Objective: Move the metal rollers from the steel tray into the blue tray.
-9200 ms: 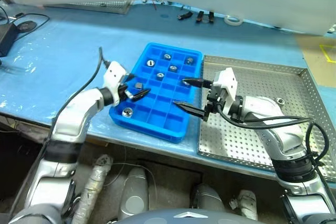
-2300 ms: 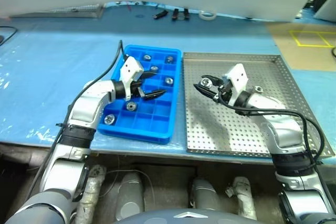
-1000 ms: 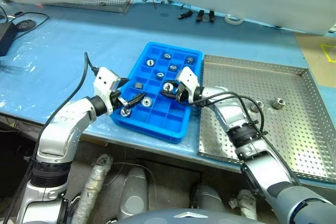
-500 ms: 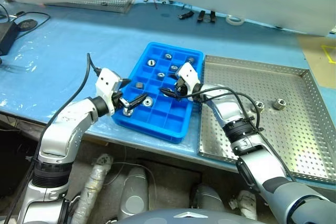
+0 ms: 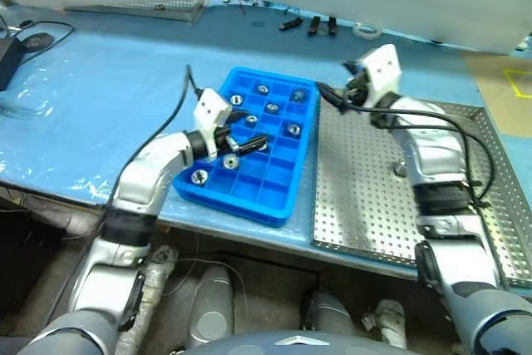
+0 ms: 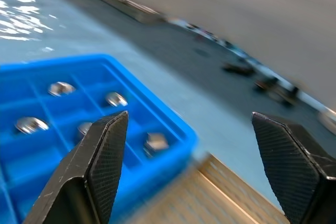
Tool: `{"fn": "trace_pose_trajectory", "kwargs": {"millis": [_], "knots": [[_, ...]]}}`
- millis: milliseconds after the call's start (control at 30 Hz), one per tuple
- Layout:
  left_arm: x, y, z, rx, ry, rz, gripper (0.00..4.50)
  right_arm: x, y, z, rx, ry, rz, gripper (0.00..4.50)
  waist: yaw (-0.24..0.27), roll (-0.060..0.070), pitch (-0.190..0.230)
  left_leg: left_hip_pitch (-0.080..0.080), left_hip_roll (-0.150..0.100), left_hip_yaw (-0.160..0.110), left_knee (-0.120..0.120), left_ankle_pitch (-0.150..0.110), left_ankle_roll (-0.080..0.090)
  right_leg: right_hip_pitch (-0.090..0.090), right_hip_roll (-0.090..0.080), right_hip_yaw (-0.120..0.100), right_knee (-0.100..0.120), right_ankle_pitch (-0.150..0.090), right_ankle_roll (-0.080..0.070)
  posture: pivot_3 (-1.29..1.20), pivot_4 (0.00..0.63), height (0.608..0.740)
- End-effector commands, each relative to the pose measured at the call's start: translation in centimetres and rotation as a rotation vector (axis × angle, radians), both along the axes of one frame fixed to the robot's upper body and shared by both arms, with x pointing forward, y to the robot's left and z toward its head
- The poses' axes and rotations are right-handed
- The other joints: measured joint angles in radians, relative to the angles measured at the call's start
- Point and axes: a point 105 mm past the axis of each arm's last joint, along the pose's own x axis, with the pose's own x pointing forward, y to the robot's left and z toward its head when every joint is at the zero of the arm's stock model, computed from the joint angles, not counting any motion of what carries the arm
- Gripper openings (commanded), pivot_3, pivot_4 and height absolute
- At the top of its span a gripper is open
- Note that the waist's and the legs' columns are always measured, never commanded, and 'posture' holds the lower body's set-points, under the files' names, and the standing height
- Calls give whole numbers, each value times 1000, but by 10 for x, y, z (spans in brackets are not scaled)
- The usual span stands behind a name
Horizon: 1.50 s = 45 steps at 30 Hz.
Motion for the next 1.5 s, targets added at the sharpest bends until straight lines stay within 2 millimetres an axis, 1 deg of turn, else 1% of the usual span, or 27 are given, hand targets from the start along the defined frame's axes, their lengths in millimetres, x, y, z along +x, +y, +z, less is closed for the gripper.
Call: {"fn": "trace_pose_trajectory", "kwargs": {"millis": [33,67,100,167,200,267,333,367,500,567,700,767,867,933,1100,1267,1367,1500], "knots": [[2,-19,9,6,-53,-101,4500,-24,-23,4,40,-19,-96,4471,-22,0,0,0,0,0,0,0,1,0,0,0,0,0,0,-176,150,740],[3,-24,10,9,-55,-125,4500,-30,-27,-3,52,-1,-127,4471,-33,0,0,0,0,0,0,-1,1,0,1,0,0,0,0,-212,150,740],[4,-27,10,10,-56,-140,4500,-34,-29,-8,60,11,-148,4471,-55,0,0,0,0,1,0,-1,2,-1,1,1,0,0,0,-212,150,740],[6,-35,11,14,-59,-177,4500,-40,-36,-32,39,78,-230,4471,-83,0,0,1,0,3,0,-2,3,-3,1,4,0,0,0,-278,150,740],[7,-39,13,14,-62,-196,4500,-42,-41,-45,49,103,-276,4471,-97,0,0,1,0,4,0,-2,3,-3,1,4,0,-2,-3,-289,150,740],[7,-46,15,13,-65,-227,4500,-45,-46,-64,67,140,-329,4471,-116,0,0,2,1,4,0,-2,4,-2,2,6,-1,-2,-4,-312,150,740],[6,-50,16,12,-67,-250,4500,-46,-46,-79,74,164,-346,4471,-127,0,0,3,1,6,0,-4,7,-3,2,8,-1,-2,-4,-317,150,740],[6,-52,17,13,-68,-259,4500,-47,-42,-84,85,170,-334,4471,-132,0,0,3,1,6,1,-5,8,-3,2,8,-1,-2,-4,-321,150,740],[5,-51,16,19,-67,-268,4500,-45,-24,-87,124,169,-281,4471,-139,0,0,5,1,9,3,-5,9,-3,2,12,0,-1,-5,-311,150,740],[5,-49,15,22,-63,-265,4500,-44,-21,-88,128,166,-275,4471,-134,0,0,4,1,9,4,-6,10,-2,2,13,0,-1,-5,-302,150,740],[5,-41,11,28,-56,-238,4500,-39,-25,-99,62,183,-275,4471,-129,0,0,4,1,9,5,-7,12,-2,1,14,-1,-1,-5,-261,150,740],[4,-37,10,28,-55,-227,4500,-35,-29,-105,68,200,-297,4471,-126,0,0,3,1,9,5,-7,13,-2,1,14,-1,-1,-5,-244,150,740],[3,-33,8,30,-52,-207,4500,-30,-40,-112,61,206,-354,4471,-125,0,0,3,1,9,6,-8,13,-2,1,14,-1,-1,-5,-232,150,740],[4,-31,8,23,-47,-190,4500,-28,-47,-115,106,216,-387,4471,-123,0,0,3,1,9,7,-8,14,-1,0,14,-1,-1,-5,-226,150,740],[4,-29,6,35,-47,-177,4500,-23,-46,-120,124,228,-394,4471,-123,0,0,3,0,9,8,-8,14,0,-1,14,0,-1,-5,-214,150,740],[3,-28,4,46,-45,-182,4500,-20,-43,-117,157,214,-391,4471,-123,0,0,3,0,9,8,-8,14,0,-1,14,-1,-1,-5,-216,150,740],[3,-29,3,50,-41,-182,4500,-20,-43,-116,174,206,-396,3898,-123,0,0,3,0,9,8,-8,14,0,-1,14,-1,-1,-5,-217,150,740],[0,-29,0,55,-31,-195,4500,-22,-42,-115,166,204,-388,2616,-123,0,0,3,0,9,8,-8,14,-1,-1,14,-1,-1,-5,-221,150,740]]}}
